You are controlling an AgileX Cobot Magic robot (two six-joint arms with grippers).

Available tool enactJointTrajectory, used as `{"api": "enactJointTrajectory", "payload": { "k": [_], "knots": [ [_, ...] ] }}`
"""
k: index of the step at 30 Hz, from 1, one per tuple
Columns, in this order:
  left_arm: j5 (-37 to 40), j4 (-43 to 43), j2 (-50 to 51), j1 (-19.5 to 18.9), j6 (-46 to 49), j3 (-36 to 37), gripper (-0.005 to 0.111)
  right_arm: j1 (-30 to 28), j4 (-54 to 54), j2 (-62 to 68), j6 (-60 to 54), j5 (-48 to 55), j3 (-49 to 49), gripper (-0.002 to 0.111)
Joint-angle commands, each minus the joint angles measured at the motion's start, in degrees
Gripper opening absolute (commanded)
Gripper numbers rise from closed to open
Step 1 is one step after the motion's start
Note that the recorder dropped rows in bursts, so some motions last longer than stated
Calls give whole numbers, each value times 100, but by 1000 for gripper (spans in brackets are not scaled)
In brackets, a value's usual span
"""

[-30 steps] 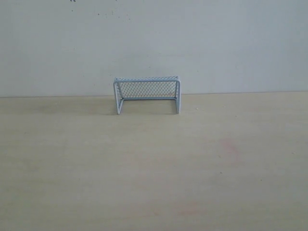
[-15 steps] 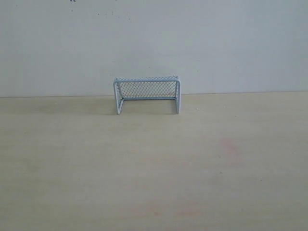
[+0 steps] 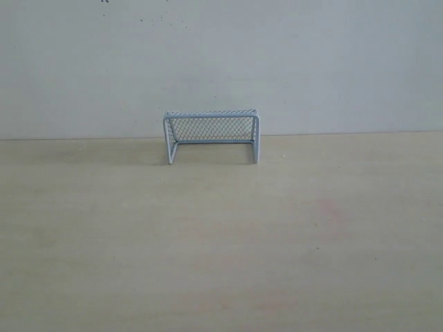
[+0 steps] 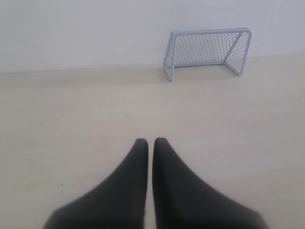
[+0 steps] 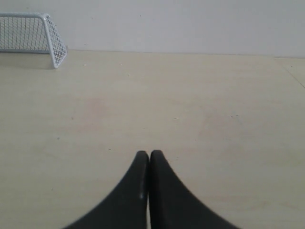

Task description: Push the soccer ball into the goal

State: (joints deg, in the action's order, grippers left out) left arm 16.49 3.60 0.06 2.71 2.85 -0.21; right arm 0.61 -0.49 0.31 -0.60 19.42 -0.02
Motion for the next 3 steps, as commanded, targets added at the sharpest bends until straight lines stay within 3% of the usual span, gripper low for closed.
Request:
{"api": "enactJointTrajectory", "payload": {
  "k": [1,3],
  "knots": [
    [-15,40,-6,-25,21,21,4,-3,-9,-31,19,-10,2,0],
    [-15,40,-6,-25,21,21,4,-3,-9,-31,19,-10,2,0]
  ]
}}
